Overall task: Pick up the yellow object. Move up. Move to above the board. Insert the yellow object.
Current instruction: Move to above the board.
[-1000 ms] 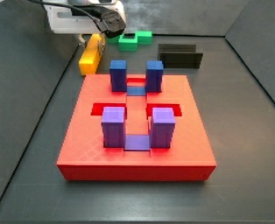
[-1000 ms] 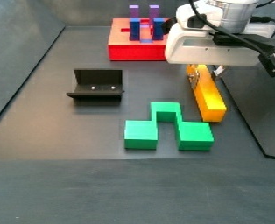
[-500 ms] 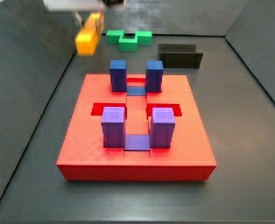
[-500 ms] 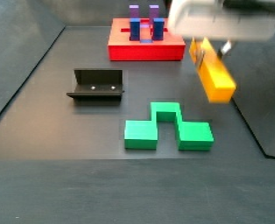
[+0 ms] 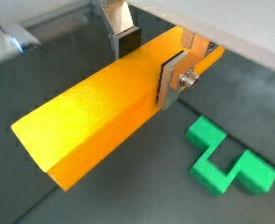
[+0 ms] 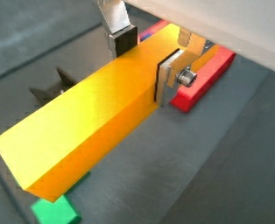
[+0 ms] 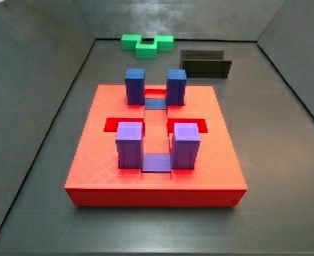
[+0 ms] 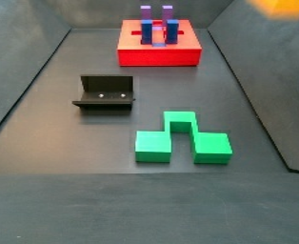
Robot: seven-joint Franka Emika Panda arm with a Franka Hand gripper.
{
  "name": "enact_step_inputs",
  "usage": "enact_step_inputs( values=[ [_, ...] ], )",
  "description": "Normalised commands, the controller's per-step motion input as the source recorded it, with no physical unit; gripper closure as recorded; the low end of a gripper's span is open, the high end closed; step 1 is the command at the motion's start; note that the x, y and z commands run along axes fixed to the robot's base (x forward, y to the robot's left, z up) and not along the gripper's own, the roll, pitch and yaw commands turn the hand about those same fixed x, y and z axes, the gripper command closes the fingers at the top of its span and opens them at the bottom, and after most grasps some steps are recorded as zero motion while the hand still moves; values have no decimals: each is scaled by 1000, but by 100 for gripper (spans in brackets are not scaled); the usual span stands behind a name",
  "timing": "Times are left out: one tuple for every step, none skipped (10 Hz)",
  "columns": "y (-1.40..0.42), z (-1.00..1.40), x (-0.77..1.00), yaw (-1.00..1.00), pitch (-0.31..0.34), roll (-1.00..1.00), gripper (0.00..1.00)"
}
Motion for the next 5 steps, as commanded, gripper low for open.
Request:
enact_step_inputs(
  values=[
    [-5,693,9,0,76,6,100],
    [-1400,224,715,-51,377,44,100],
    [-1400,166,731,-34,375,67,100],
    [-1400,167,778,-6,384,51,100],
    [-1400,175,794,-15,340,-25,100]
  ],
)
